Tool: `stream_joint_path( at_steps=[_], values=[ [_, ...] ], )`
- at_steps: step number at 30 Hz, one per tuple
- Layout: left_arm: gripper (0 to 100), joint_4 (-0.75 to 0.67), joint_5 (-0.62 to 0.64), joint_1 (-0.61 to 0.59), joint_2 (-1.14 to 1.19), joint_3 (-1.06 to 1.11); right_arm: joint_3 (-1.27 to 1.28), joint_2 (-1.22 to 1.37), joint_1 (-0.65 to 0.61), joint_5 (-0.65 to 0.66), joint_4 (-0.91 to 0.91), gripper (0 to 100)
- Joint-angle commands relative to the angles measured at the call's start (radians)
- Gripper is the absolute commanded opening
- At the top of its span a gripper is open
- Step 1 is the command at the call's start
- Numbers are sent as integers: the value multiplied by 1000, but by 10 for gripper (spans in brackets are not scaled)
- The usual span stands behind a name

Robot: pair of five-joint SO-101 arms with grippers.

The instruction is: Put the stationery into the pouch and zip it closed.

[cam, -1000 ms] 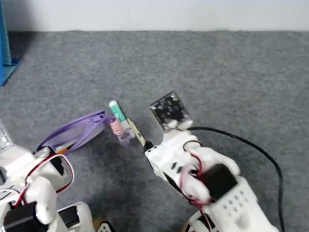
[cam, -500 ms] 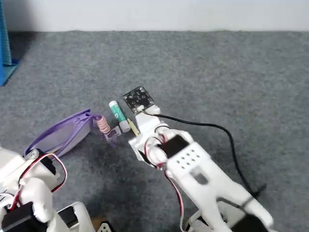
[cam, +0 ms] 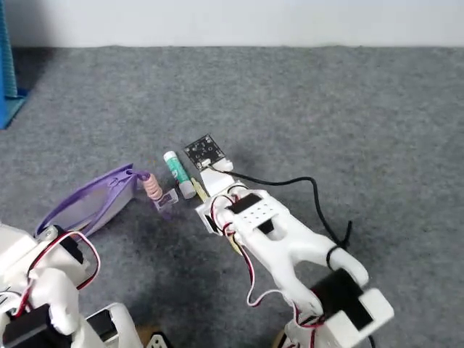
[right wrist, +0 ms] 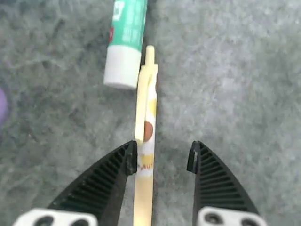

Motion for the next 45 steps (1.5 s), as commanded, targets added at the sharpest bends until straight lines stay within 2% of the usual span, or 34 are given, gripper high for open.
stream_joint_path(
  at_steps=[1,10,15,22,31,39,45],
  values=[
    [12,3,-12,-2,2,-59,-118,33,10,9,-15,172],
    [12,3,-12,-2,2,-59,-282,222,8,14,-15,164],
    [12,3,-14,-2,2,-59,-364,317,13,15,-15,6],
    [12,3,-15,-3,2,-58,-364,288,15,48,133,8],
    [12,-3,-15,6,2,-62,-230,-64,39,51,394,8],
    [12,-2,-9,219,2,-62,-75,-518,1,51,573,8],
    [12,0,-9,275,5,-61,-38,-852,-68,51,736,8]
  ],
)
